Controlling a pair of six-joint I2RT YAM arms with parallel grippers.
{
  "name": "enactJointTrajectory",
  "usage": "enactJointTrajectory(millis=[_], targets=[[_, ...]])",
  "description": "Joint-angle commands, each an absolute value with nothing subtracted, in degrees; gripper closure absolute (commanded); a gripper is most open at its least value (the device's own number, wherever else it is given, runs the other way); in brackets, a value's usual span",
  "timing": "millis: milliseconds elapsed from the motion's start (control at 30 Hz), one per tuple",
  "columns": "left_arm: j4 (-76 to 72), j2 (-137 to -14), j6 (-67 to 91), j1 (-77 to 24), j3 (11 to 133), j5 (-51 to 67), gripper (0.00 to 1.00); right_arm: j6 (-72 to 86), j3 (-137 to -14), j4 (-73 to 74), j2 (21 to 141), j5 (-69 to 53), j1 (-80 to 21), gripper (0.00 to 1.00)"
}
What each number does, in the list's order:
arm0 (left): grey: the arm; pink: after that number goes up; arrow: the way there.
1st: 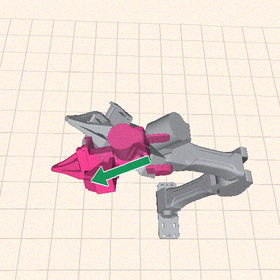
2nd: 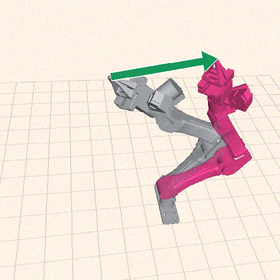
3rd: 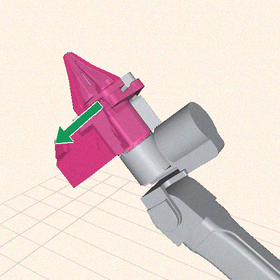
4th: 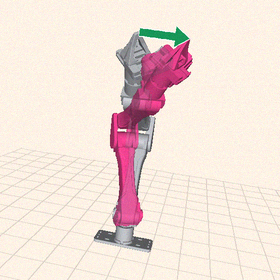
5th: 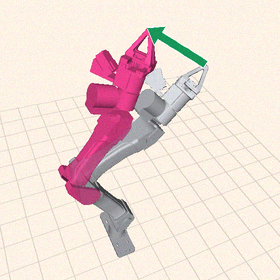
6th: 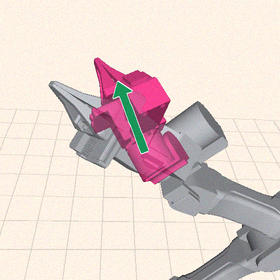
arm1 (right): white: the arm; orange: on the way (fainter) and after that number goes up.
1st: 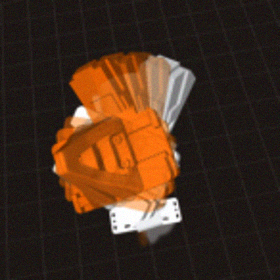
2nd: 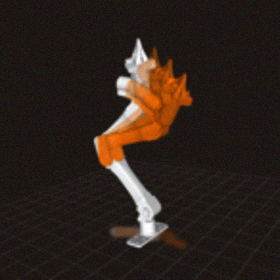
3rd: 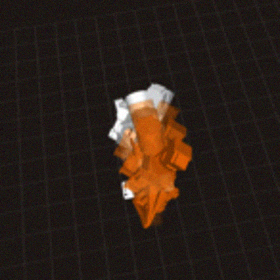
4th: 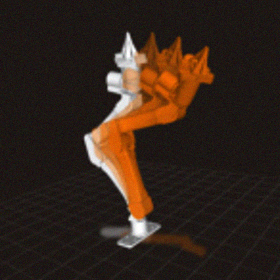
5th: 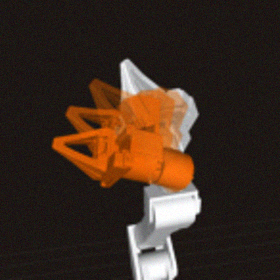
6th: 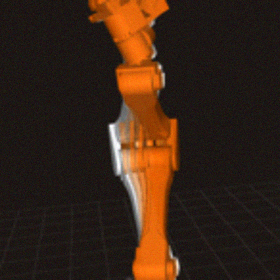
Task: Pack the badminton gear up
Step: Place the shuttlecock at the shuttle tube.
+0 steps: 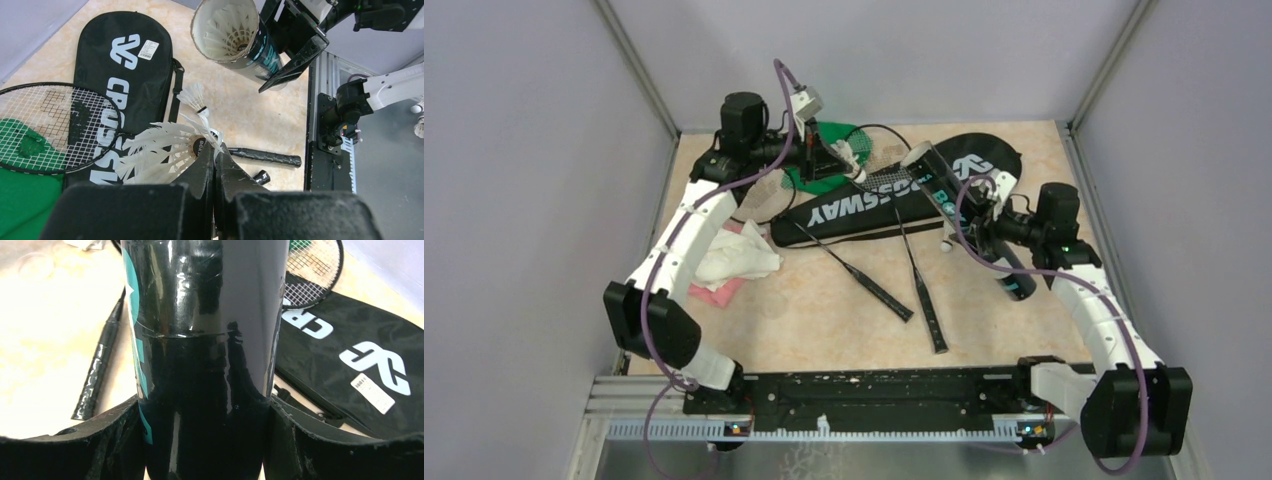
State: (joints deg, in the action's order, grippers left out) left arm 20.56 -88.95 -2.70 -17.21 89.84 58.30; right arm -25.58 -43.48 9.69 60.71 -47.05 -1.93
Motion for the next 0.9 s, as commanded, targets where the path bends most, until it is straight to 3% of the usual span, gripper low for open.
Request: enactJointTrajectory(millis=[0,600,867], targets=[[16.0,-82.7,0.7,-16.4,86.5,59.5,1.00,-28.8,-43.3,8.7,58.0,-53.4,-3.1,0.67],[1.6,-77.7,13.8,-16.9,78.2,66.5,1.00,-39.1,-45.3,17.2,60.5,-57.7,-12.5,0.67],[1.6,-77.4,10.5,-21.2,75.2,65.5,0.97,-38.6,-45.4,16.7,60.9,-56.7,-14.4,0.67]])
